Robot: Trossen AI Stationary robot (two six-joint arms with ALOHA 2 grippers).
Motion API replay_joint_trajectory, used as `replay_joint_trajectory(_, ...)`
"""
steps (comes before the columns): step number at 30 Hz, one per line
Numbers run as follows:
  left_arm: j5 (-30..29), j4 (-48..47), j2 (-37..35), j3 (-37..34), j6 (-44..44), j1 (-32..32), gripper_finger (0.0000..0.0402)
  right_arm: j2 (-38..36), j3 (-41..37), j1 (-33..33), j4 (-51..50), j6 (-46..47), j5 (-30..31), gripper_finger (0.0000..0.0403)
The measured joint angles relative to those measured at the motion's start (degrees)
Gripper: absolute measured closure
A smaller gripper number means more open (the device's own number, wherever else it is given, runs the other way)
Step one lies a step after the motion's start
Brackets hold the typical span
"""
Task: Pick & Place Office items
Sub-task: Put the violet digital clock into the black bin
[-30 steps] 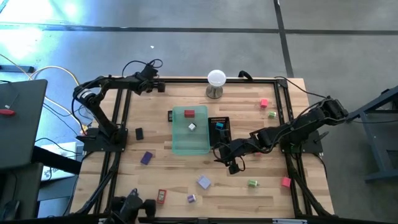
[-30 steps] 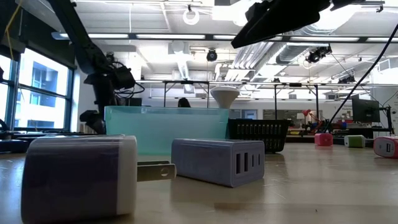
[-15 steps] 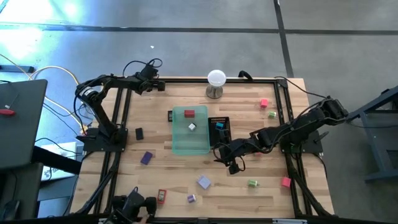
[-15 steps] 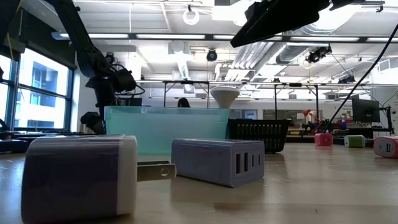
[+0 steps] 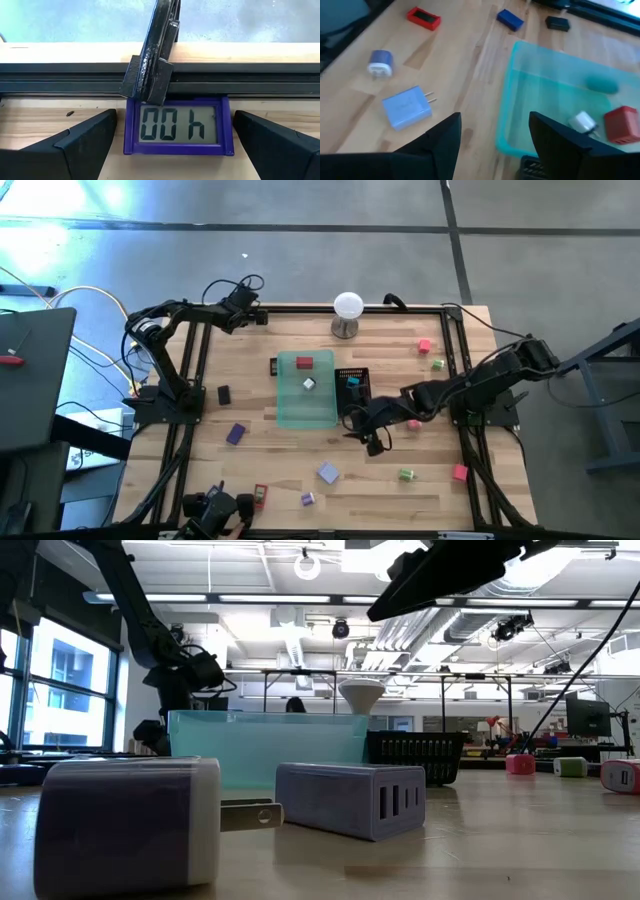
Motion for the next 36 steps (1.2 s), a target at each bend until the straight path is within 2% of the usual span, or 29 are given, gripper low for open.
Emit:
replay_joint_trajectory(3, 0.08, -0.19, 0.0, 0.0, -0.02, 0.1, 0.0007, 0.0, 0.0, -0.29, 0.0, 0.05, -2.49, 0.0181)
replay_joint_trajectory(7, 0.05, -0.89, 0.0, 0.07, -0.81, 0.09, 0.0026, 0.0, 0.0, -0.27, 0.0, 0.55, -2.92, 0.0181)
replay_joint_trajectory(17, -0.06, -1.44, -0.09, 0.09, -1.44, 0.07, 0.0122, 0.0, 0.0, -0.27, 0.0, 1.38, -2.9, 0.0181)
replay_joint_trajectory(27, 2.95, -5.06, -2.03, -0.05, 2.18, -1.27, 0.0122, 0.0, 0.0, -0.27, -0.02, 1.62, -2.9, 0.0181)
replay_joint_trajectory(36, 3.85, -13.86, -12.52, -0.24, 6.71, -6.94, 0.0122, 0.0, 0.0, -0.15, -0.04, 3.07, -2.91, 0.0181)
